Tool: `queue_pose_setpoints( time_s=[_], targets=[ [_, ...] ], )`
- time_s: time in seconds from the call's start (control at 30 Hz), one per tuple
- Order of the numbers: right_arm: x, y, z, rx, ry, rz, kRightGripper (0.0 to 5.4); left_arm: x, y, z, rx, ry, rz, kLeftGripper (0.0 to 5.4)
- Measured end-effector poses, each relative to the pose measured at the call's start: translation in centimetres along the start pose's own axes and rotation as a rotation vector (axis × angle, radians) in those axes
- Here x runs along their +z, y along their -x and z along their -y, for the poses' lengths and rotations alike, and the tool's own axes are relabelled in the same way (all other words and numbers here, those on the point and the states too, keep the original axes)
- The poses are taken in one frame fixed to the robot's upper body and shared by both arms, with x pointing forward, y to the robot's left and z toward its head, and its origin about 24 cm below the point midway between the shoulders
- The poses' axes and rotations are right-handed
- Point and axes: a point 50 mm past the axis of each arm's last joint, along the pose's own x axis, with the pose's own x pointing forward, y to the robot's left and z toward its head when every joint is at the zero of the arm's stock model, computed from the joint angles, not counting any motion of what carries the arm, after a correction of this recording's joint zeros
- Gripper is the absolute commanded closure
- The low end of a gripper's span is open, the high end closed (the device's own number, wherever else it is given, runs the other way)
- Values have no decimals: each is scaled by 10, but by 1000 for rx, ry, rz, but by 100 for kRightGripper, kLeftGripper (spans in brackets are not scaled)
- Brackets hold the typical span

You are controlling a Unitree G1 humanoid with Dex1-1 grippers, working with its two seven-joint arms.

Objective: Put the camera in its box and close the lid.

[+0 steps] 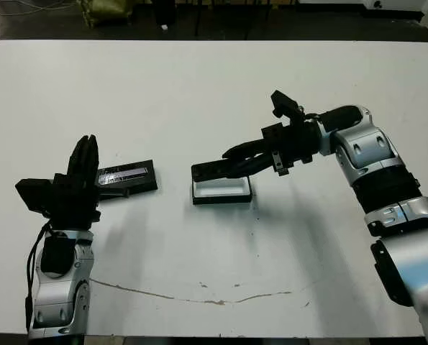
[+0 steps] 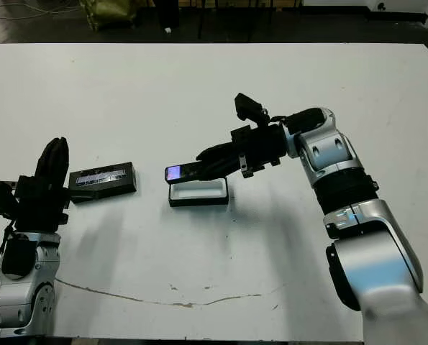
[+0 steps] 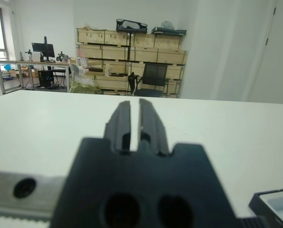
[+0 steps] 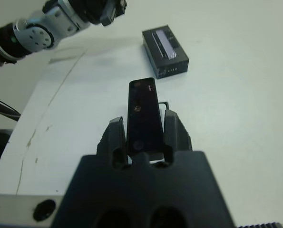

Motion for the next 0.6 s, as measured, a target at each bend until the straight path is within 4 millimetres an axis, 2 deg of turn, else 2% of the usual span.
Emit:
queue_pose_setpoints(
  time_s=[0.6],
  targets=[
    [-13,-2,2,-3,-22,-73,507,-1,1,0,0,0,-4,540]
  ],
)
